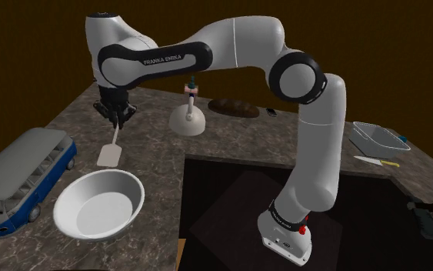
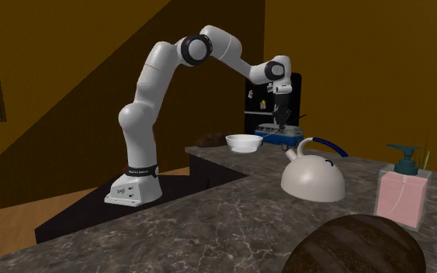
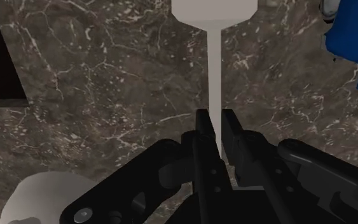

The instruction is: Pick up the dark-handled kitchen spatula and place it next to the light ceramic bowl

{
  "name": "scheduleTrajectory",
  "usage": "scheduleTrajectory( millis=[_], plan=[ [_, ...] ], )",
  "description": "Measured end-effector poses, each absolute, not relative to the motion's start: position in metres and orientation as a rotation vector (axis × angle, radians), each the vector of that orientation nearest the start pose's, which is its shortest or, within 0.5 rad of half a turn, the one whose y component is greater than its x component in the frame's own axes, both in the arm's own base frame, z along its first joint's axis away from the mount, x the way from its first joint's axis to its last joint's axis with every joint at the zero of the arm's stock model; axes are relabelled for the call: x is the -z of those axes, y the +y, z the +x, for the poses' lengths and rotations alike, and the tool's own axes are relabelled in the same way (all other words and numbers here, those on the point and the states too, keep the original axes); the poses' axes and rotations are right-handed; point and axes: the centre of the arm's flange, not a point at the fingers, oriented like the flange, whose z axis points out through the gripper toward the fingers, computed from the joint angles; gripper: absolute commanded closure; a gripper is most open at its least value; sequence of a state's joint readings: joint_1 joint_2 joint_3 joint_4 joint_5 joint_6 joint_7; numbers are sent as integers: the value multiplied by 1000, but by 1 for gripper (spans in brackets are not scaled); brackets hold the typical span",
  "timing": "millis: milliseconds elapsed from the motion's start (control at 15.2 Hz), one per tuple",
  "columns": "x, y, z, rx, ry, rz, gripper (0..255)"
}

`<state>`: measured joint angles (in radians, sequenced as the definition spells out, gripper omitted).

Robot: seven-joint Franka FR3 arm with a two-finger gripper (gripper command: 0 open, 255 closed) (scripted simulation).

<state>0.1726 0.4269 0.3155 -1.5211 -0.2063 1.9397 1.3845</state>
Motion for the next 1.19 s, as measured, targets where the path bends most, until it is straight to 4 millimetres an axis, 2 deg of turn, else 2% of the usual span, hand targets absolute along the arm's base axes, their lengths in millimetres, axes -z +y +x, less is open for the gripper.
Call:
scheduleTrajectory(
  millis=[462,528,1188],
  plan=[
    [-428,366,662,98,1304,-2884,255],
    [-425,372,664,96,1306,-2885,255],
    [-373,377,666,95,1309,-2884,255]
  ],
)
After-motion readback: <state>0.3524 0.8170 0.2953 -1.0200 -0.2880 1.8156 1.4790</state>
